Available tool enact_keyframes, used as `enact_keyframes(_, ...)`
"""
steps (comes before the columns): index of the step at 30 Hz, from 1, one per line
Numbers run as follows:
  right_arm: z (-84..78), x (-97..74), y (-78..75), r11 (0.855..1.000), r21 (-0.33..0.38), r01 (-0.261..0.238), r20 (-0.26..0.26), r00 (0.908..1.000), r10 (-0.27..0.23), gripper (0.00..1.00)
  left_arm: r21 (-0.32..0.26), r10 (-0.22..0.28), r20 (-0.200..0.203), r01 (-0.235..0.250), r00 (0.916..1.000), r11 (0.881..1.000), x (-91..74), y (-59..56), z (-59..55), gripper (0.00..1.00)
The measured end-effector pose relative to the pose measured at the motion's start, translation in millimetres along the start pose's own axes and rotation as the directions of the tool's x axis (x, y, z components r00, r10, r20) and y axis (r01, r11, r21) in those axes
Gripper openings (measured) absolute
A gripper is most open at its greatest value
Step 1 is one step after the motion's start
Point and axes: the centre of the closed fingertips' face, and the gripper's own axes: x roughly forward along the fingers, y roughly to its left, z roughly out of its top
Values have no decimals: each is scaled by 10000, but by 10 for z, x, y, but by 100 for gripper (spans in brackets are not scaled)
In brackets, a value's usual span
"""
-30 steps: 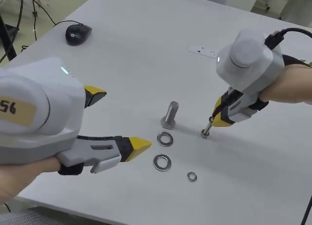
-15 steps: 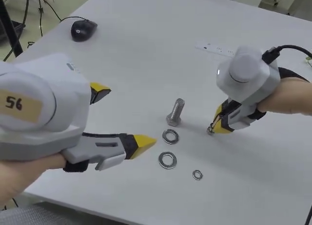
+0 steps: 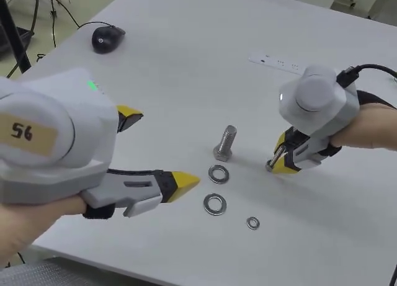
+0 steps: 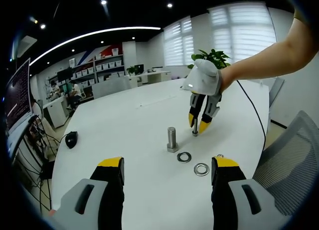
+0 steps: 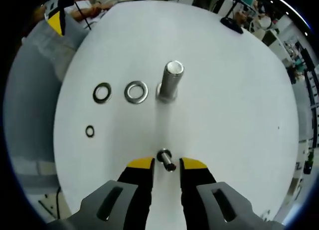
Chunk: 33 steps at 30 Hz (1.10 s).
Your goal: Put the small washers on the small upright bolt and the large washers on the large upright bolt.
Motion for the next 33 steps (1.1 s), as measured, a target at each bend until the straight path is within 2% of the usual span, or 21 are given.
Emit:
enact_keyframes(12,-123,-220,195,9998,202,28,-50,10000,-27,21,91,-45,32,45,10000,9999,3,-23,12,70)
enact_keyframes(22,-66,-327,343,9998,183,115,92,9999,-116,21,176,-68,-15,68,10000,9998,8,-38,-1,70)
enact_keyframes(33,9,-309,583,9998,142,-140,301,9995,136,21,212,-48,-27,48,10000,9998,2,-49,-1,70)
